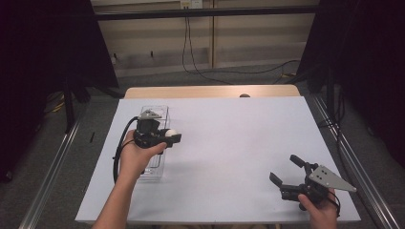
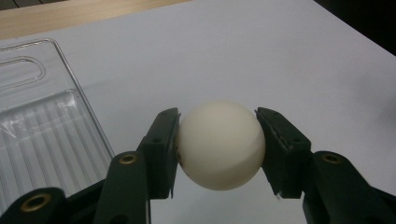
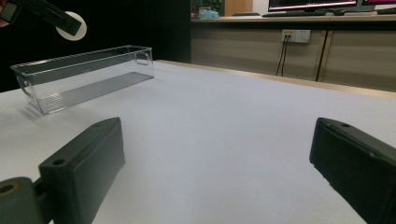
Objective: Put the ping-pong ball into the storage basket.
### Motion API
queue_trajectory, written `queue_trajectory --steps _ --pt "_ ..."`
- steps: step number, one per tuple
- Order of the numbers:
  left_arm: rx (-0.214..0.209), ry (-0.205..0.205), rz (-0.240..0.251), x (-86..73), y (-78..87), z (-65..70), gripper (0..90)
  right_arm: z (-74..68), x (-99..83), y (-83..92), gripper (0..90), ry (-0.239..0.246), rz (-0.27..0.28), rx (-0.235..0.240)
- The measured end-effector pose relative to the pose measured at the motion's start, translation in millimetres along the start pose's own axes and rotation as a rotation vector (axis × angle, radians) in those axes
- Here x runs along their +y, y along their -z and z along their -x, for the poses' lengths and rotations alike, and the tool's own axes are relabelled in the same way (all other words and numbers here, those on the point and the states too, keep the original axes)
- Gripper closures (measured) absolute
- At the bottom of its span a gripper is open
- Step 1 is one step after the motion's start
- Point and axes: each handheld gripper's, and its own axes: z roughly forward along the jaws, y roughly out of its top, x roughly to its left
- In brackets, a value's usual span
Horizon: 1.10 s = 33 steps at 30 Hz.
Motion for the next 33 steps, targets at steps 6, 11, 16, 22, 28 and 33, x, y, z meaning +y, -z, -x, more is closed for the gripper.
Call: queue_trajectory --steps 6,11,16,22,28,33 --pt "0.001 -0.012 0.001 1.6 3.0 -2.1 51.2 0.1 0.1 -0.4 2.8 0.001 0.002 -0.003" --pt "0.007 -0.014 -0.007 1.1 5.9 -5.0 51.2 0.2 0.1 -0.1 2.8 0.002 0.002 0.001" --pt "0.017 -0.012 -0.006 0.4 8.4 -8.6 51.2 0.0 0.3 -0.1 2.8 0.001 0.001 0.002" --pt "0.024 -0.007 -0.01 -2.4 9.1 -13.8 51.2 0.7 0.4 0.5 2.8 0.002 -0.002 0.0" --pt "0.029 0.002 -0.008 -5.4 9.6 -16.9 51.3 0.1 0.2 -0.1 2.8 0.004 0.001 0.0" --pt "0.038 -0.002 -0.02 -7.2 12.3 -20.6 51.3 0.6 0.5 0.3 2.8 0.002 0.004 0.0"
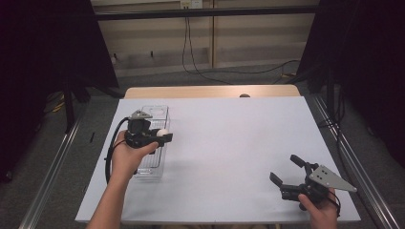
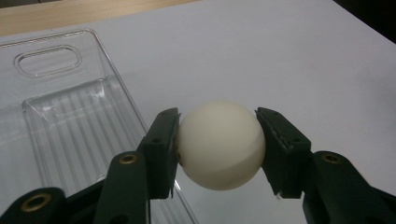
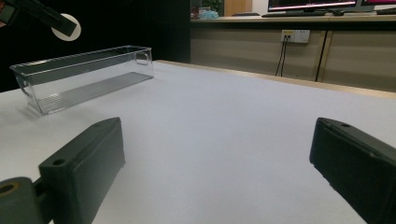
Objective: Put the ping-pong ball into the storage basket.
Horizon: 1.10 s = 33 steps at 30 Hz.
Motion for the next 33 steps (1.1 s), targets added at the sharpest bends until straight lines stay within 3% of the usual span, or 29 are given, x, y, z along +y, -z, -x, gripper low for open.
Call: queue_trajectory --steps 2,3,4,6,7,8,9,11,14,16,19,20,21,23,24,26,28,33 --pt "0.006 0.012 0.007 -1.1 0.0 -0.8 51.2 0.4 -0.1 0.4 2.8 0.0 -0.001 -0.001" --pt "0.006 0.037 0.023 -1.9 -0.9 0.2 51.3 0.4 -0.1 0.5 2.8 0.002 -0.005 0.003" --pt "0.004 0.01 0.006 -2.4 0.5 -2.6 51.3 0.2 -0.1 0.4 2.8 0.002 -0.005 0.0" --pt "0.006 0.013 -0.001 -3.3 1.0 -4.2 51.2 -0.3 0.0 -0.3 2.8 0.001 0.002 -0.004" --pt "0.014 0.046 0.026 -4.5 -0.7 -2.4 51.2 0.0 -0.2 -0.2 2.8 0.005 -0.001 -0.001" --pt "0.011 0.042 0.025 -5.0 -0.6 -3.0 51.2 0.1 -0.2 0.0 2.8 0.004 -0.004 0.001" --pt "0.012 0.007 0.0 -4.9 1.3 -5.3 51.2 0.1 -0.2 0.3 2.8 0.002 -0.005 0.0" --pt "0.022 0.008 -0.006 -4.9 2.1 -5.3 51.3 0.3 -0.1 0.5 2.8 0.0 -0.001 -0.004" --pt "0.026 0.044 0.02 -5.5 1.5 -4.3 51.2 0.6 -0.2 0.3 2.8 0.002 0.002 -0.005" --pt "0.024 0.043 0.021 -5.6 2.4 -5.3 51.2 0.6 -0.1 0.4 2.8 0.003 0.002 -0.006" --pt "0.036 0.011 -0.003 -5.9 5.0 -8.4 51.2 0.7 -0.1 0.6 2.8 0.002 0.002 -0.007" --pt "0.038 0.046 0.023 -6.8 3.8 -6.5 51.2 0.4 0.0 0.6 2.8 -0.005 0.004 -0.013" --pt "0.033 0.029 0.01 -7.2 4.9 -8.3 51.2 0.6 0.1 0.7 2.8 -0.006 0.004 -0.011" --pt "0.044 0.048 0.033 -8.6 3.2 -8.1 51.3 0.9 0.1 0.9 2.8 -0.004 0.002 -0.01" --pt "0.041 0.036 0.01 -8.8 4.8 -9.8 51.2 0.9 0.0 0.8 2.8 -0.007 0.0 -0.01" --pt "0.043 0.056 0.028 -10.2 3.6 -10.3 51.2 0.8 -0.1 0.5 2.8 -0.007 -0.001 -0.01" --pt "0.038 0.037 0.011 -10.5 5.1 -12.4 51.2 0.5 0.1 0.1 2.8 -0.009 0.003 -0.015" --pt "0.043 0.035 0.001 -10.9 6.2 -12.7 51.2 0.5 0.2 0.4 2.8 -0.006 0.004 -0.012"
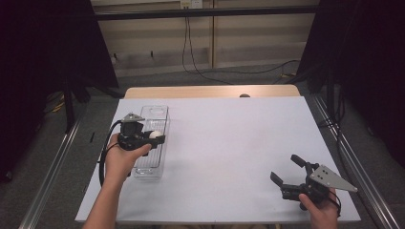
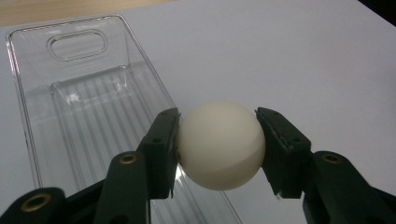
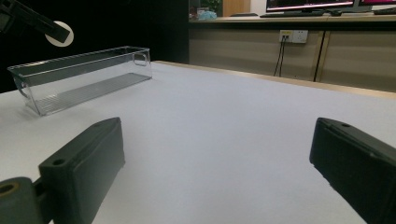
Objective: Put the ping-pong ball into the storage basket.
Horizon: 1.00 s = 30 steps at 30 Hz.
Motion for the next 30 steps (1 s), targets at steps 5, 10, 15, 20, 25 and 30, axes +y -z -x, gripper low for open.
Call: queue_trajectory --steps 5,10,15,20,25,30 --pt "0.001 0.017 0.014 -0.5 -0.3 0.3 51.2 0.4 -0.1 0.1 2.8 0.003 -0.001 0.003" --pt "0.003 0.008 0.01 -1.4 0.7 -2.0 51.3 0.6 0.0 0.2 2.8 0.004 -0.001 0.003" --pt "0.008 0.011 0.015 -2.3 2.0 -3.4 51.2 0.2 0.0 0.5 2.8 0.004 -0.001 0.004" --pt "0.016 0.014 0.01 -3.7 2.5 -5.0 51.2 0.4 0.1 0.7 2.8 0.0 -0.003 0.003" --pt "0.013 0.018 0.017 -5.7 2.1 -6.7 51.2 0.7 -0.1 0.4 2.8 -0.001 -0.003 0.002" --pt "0.025 0.031 0.026 -6.8 2.4 -6.2 51.3 0.3 0.0 0.3 2.8 -0.004 -0.004 0.005"
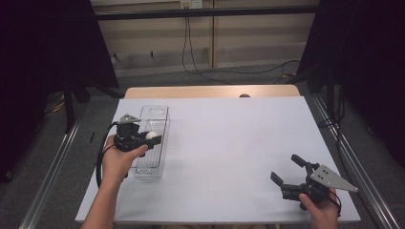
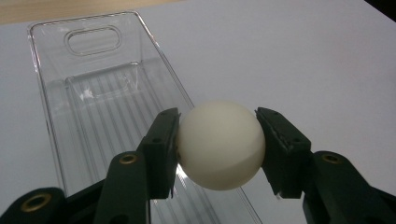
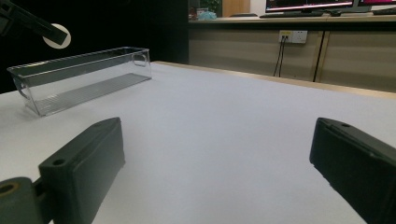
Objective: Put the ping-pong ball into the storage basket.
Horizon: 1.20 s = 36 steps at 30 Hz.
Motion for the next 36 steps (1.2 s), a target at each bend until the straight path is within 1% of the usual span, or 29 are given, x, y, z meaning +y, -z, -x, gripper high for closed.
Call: queue_trajectory --steps 2,3,4,5,6,7,8,9,11,12,13,14,16,17,18,19,20,21,23,27,28,29,30,31,32,33,34,35,36 --pt "-0.001 -0.005 -0.006 -0.2 0.5 -0.5 51.2 0.8 0.0 0.5 2.8 0.002 0.001 -0.001" --pt "-0.002 -0.019 -0.02 -0.4 1.3 -1.8 51.2 0.8 0.0 0.4 2.8 0.001 0.002 -0.002" --pt "-0.005 -0.019 -0.018 -0.9 1.3 -2.3 51.2 0.9 0.0 0.5 2.8 0.001 0.003 -0.003" --pt "-0.001 -0.003 -0.004 -1.4 0.6 -1.8 51.2 1.0 0.1 0.5 2.8 0.003 0.003 -0.002" --pt "0.002 -0.017 -0.015 -1.4 1.7 -3.2 51.2 0.8 0.0 0.6 2.8 0.002 0.003 -0.004" --pt "0.005 -0.003 -0.007 -1.6 1.4 -2.7 51.2 0.7 0.0 0.6 2.8 0.002 0.003 -0.005" --pt "0.006 -0.004 -0.005 -1.7 1.9 -3.3 51.2 0.4 -0.1 0.4 2.8 0.002 0.004 -0.008" --pt "0.001 -0.016 -0.014 -1.6 3.3 -5.0 51.2 0.2 -0.1 0.5 2.8 0.002 0.001 -0.005" --pt "0.007 -0.017 -0.015 -1.5 4.2 -5.8 51.3 0.2 -0.2 0.2 2.8 0.003 0.002 -0.004" --pt "0.011 -0.004 -0.004 -1.5 4.1 -5.3 51.3 0.1 -0.3 -0.1 2.8 0.005 0.002 -0.005" --pt "0.011 -0.003 -0.001 -1.3 4.8 -5.7 51.2 -0.1 -0.3 -0.2 2.8 0.004 0.002 -0.005" --pt "0.011 -0.011 -0.008 -0.8 6.6 -7.1 51.2 -0.4 -0.2 -0.3 2.8 0.002 0.002 -0.007" --pt "0.01 -0.012 -0.009 -0.6 6.9 -7.7 51.3 -0.3 -0.1 -0.4 2.8 0.009 0.004 -0.003" --pt "0.011 0.001 0.0 -0.8 6.1 -6.8 51.2 -0.3 -0.1 -0.4 2.8 0.009 0.004 -0.003" --pt "0.008 -0.01 -0.006 -1.0 6.2 -7.4 51.2 -0.5 -0.2 -0.3 2.8 0.004 0.001 -0.005" --pt "0.006 -0.01 -0.005 -1.1 6.0 -7.4 51.3 -0.6 -0.2 -0.5 2.8 -0.002 0.003 -0.009" --pt "0.007 0.003 0.006 -1.3 5.0 -6.6 51.2 -0.4 -0.3 -0.5 2.8 -0.001 0.003 -0.009" --pt "0.011 0.006 0.007 -1.4 4.6 -6.4 51.2 -0.1 -0.3 -0.3 2.8 0.002 0.002 -0.007" --pt "0.02 0.002 0.002 -1.5 4.3 -7.2 51.2 0.1 -0.3 -0.1 2.8 0.002 0.001 -0.004" --pt "0.018 0.007 0.001 -2.7 3.9 -9.2 51.3 0.4 -0.3 0.1 2.8 0.004 0.003 -0.004" --pt "0.026 -0.006 -0.008 -2.7 4.5 -10.5 51.2 0.4 -0.3 0.0 2.8 0.004 0.002 -0.004" --pt "0.029 0.006 -0.001 -3.2 4.2 -10.5 51.2 0.4 -0.3 -0.1 2.8 0.004 0.002 -0.004" --pt "0.026 -0.007 -0.008 -3.3 4.9 -12.0 51.3 0.2 -0.3 -0.1 2.8 0.003 0.001 -0.004" --pt "0.029 -0.001 -0.01 -3.6 5.0 -12.0 51.2 0.1 -0.2 -0.1 2.8 0.003 0.001 -0.004" --pt "0.033 0.006 0.001 -4.2 4.1 -11.9 51.3 0.1 -0.2 -0.2 2.8 0.004 0.002 -0.003" --pt "0.033 0.002 -0.005 -4.7 4.3 -12.9 51.2 0.1 -0.2 -0.4 2.8 0.004 0.002 -0.003" --pt "0.037 0.011 -0.003 -5.6 3.8 -12.6 51.2 0.1 -0.2 -0.4 2.8 0.002 0.003 -0.007" --pt "0.037 -0.003 -0.014 -6.2 4.3 -14.1 51.2 0.2 -0.2 -0.5 2.8 0.003 0.004 -0.006" --pt "0.039 -0.004 -0.015 -6.8 4.1 -14.5 51.2 0.0 -0.2 -0.6 2.8 -0.002 0.004 -0.008"
